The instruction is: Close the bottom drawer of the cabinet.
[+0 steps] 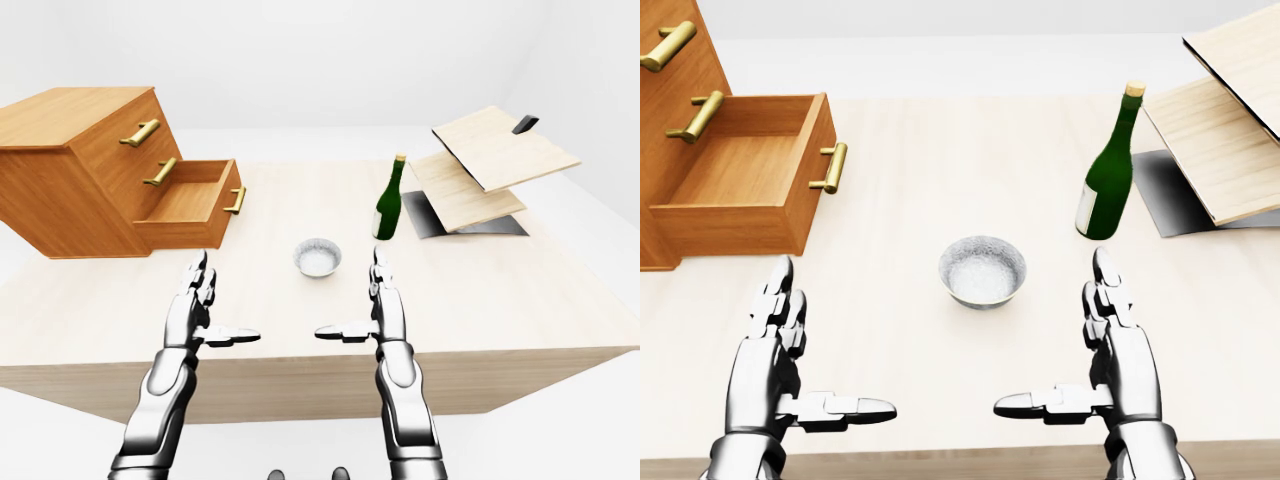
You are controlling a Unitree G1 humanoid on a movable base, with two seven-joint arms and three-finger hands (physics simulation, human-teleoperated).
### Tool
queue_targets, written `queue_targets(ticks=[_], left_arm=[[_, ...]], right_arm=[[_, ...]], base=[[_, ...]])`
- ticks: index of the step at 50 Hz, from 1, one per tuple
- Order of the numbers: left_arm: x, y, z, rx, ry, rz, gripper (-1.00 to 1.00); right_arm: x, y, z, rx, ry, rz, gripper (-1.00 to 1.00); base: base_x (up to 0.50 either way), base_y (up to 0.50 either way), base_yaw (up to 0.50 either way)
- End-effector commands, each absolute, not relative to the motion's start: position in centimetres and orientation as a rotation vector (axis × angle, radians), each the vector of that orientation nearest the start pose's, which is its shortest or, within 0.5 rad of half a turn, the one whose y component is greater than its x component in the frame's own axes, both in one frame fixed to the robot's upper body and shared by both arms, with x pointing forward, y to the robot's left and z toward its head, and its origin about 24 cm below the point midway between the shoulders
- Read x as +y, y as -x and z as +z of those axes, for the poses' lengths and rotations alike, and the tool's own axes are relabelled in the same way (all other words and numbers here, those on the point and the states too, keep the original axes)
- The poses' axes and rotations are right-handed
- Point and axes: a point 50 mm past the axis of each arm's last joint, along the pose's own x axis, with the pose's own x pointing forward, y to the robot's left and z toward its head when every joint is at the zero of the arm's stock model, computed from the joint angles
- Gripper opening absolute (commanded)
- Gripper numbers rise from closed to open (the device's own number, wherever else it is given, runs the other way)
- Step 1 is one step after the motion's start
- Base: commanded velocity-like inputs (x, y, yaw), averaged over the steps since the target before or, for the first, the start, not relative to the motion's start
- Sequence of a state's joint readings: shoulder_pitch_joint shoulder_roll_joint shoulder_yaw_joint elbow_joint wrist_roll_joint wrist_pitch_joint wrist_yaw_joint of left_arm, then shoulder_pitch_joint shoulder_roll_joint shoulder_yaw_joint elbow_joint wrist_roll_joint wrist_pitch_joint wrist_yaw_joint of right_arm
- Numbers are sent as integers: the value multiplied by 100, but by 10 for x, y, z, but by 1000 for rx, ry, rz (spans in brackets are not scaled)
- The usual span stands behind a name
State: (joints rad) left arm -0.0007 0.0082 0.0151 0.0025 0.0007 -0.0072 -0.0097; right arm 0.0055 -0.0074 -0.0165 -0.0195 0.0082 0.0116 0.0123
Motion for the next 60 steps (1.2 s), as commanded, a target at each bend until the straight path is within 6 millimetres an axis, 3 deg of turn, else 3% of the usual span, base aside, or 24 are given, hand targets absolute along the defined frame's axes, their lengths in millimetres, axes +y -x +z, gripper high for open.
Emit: queue_targets(ticks=[1, 14, 19, 25, 28, 35, 60], left_arm=[[163, -254, 42, -14, -28, 22, 100], [163, -254, 41, -14, -31, 25, 100], [164, -254, 41, -15, -32, 28, 100], [164, -253, 43, -19, -34, 28, 100], [164, -253, 43, -19, -34, 28, 100], [163, -253, 42, -20, -37, 27, 100], [165, -254, 42, -25, -40, 35, 100]], right_arm=[[-163, -248, 55, -22, 1, -23, 100], [-166, -246, 58, -43, -1, -39, 100], [-195, -233, 96, -184, 30, -219, 100], [-225, -204, 149, -423, 37, -357, 100], [-240, -194, 158, -465, 28, -416, 100], [-271, -181, 168, -524, 2, -529, 100], [-278, -175, 174, -554, -10, -553, 100]], base=[[0, 0, 0], [0, 0, 0], [0, 0, 0], [0, 0, 0], [0, 0, 0], [0, 0, 0], [1, 0, 0]])
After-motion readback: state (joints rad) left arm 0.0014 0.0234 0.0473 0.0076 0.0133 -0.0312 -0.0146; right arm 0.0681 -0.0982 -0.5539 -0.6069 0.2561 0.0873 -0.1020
